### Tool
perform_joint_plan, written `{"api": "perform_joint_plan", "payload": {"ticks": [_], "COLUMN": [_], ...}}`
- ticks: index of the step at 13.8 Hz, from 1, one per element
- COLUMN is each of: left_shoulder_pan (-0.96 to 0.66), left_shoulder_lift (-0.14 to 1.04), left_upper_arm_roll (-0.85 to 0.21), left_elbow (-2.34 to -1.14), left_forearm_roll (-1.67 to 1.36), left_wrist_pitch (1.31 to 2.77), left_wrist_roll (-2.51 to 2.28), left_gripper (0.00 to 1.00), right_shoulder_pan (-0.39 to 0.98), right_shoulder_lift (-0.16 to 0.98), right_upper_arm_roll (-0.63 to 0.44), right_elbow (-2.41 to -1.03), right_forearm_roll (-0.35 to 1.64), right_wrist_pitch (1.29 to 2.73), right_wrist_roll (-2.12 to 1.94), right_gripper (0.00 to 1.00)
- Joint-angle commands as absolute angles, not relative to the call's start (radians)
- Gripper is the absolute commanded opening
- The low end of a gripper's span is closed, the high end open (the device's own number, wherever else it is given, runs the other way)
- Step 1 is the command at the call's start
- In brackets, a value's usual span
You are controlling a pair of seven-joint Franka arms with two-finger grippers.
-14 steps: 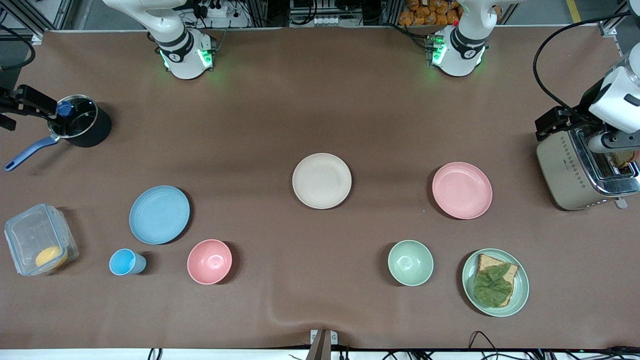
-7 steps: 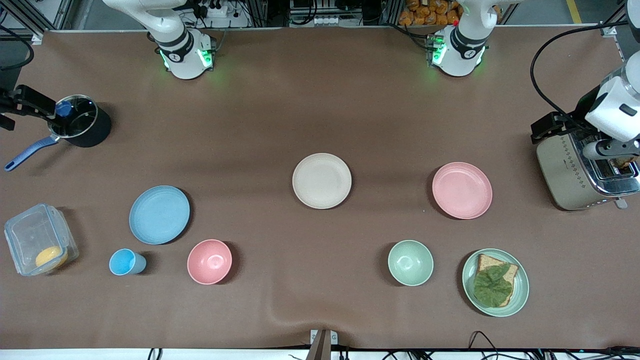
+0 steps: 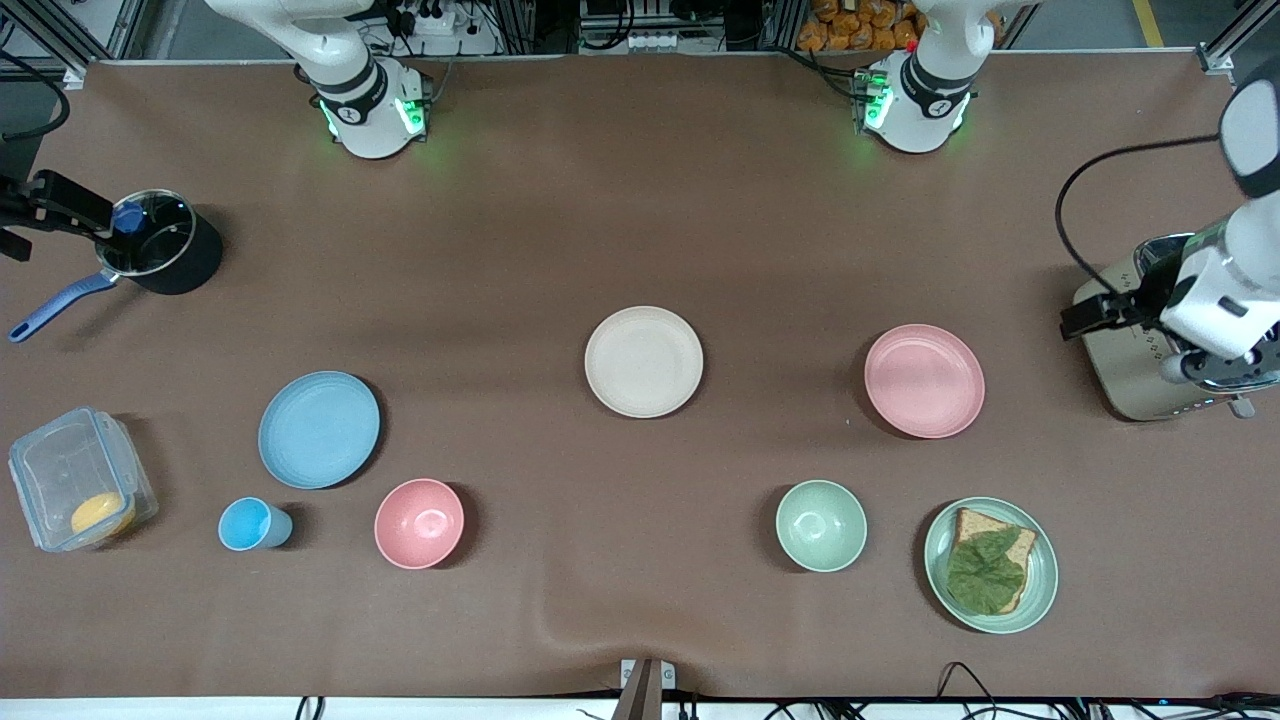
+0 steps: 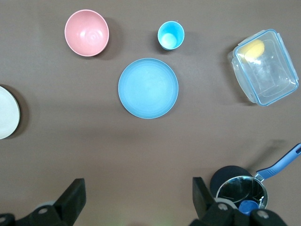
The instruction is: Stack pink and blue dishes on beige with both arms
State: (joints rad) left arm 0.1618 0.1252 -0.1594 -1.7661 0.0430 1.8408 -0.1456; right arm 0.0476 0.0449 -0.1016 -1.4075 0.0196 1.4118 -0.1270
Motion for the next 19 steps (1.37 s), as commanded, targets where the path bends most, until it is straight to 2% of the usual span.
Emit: {"api": "perform_joint_plan", "payload": {"ticks": [1,4,6,9,13,16,18,19], "left_shoulder_pan": [0.187,0.215,0.247,0.247,0.242,0.236,0.238,0.241], "left_shoulder_lift": [0.092,0.127,0.19,0.274,0.345,0.382,0.399,0.406], "left_upper_arm_roll": [-0.166,-0.166,-0.169,-0.175,-0.179,-0.181,-0.184,-0.186], "left_elbow": [-1.978,-2.144,-2.204,-2.23,-2.229,-2.226,-2.227,-2.227], "left_forearm_roll": [0.029,0.029,0.029,0.025,0.014,0.014,0.014,0.014], "left_wrist_pitch": [2.075,2.289,2.403,2.509,2.551,2.563,2.569,2.571], "left_wrist_roll": [-0.123,-0.123,-0.123,-0.124,-0.133,-0.141,-0.14,-0.14], "left_gripper": [1.0,1.0,1.0,1.0,1.0,0.74,0.66,0.59], "right_shoulder_pan": [0.041,0.035,0.043,0.06,0.054,0.032,0.019,0.009], "right_shoulder_lift": [0.041,0.046,0.063,0.115,0.212,0.285,0.342,0.354], "right_upper_arm_roll": [-0.101,-0.103,-0.103,-0.1,-0.101,-0.103,-0.104,-0.104], "right_elbow": [-1.413,-1.416,-1.417,-1.417,-1.417,-1.411,-1.413,-1.431], "right_forearm_roll": [0.012,0.028,0.026,0.018,0.012,0.005,-0.002,0.003], "right_wrist_pitch": [1.41,1.404,1.401,1.397,1.397,1.408,1.436,1.487], "right_wrist_roll": [-0.118,-0.121,-0.12,-0.117,-0.127,-0.13,-0.13,-0.132], "right_gripper": [1.0,1.0,1.0,1.0,1.0,1.0,1.0,1.0]}}
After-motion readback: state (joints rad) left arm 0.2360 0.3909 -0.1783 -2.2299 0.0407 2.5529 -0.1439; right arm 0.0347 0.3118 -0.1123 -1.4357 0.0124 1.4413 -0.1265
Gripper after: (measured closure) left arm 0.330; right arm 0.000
